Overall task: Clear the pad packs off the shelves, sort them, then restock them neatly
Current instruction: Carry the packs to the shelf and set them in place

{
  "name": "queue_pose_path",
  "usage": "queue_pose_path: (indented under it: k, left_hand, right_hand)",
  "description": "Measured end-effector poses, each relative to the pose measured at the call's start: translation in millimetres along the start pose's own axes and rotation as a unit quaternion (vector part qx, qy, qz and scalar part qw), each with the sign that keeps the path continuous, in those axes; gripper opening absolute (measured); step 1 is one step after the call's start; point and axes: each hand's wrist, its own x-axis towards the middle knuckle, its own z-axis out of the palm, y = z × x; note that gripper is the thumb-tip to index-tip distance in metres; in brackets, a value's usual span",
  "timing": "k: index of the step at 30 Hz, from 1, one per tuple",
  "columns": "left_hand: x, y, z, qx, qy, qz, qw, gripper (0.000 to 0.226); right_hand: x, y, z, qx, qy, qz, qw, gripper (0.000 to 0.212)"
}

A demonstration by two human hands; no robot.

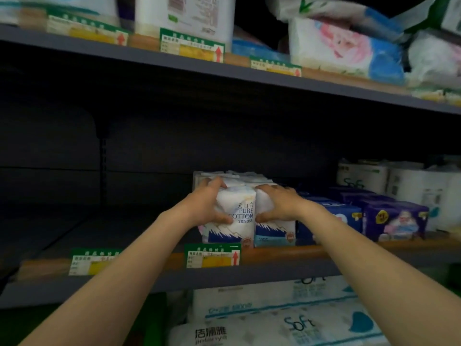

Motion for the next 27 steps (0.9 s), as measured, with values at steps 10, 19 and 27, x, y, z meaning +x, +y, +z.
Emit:
queue_pose_path:
  k: [10,19,27]
  left_hand:
    - [-31.3,32.3,23.4,0.171,0.072,-0.029,0.982,0.070]
    - [-247.6,-27.1,152.6,0.092,0.210,0.190,0.955,0.024]
    - [-344.1,-115.9,240.9,0.119,-0.122,0.044,0.984,0.031]
  right_hand:
    - [-34.6,-7.1,-14.6,0.000,0.082,-0.025,0.996,0.072]
    - [-205.7,-52.0,143.3,0.197,0.259,-0.245,0.913,0.021]
    - [-253.2,-54.8,336.4,-0.002,-0.233,-0.290,0.928,0.058]
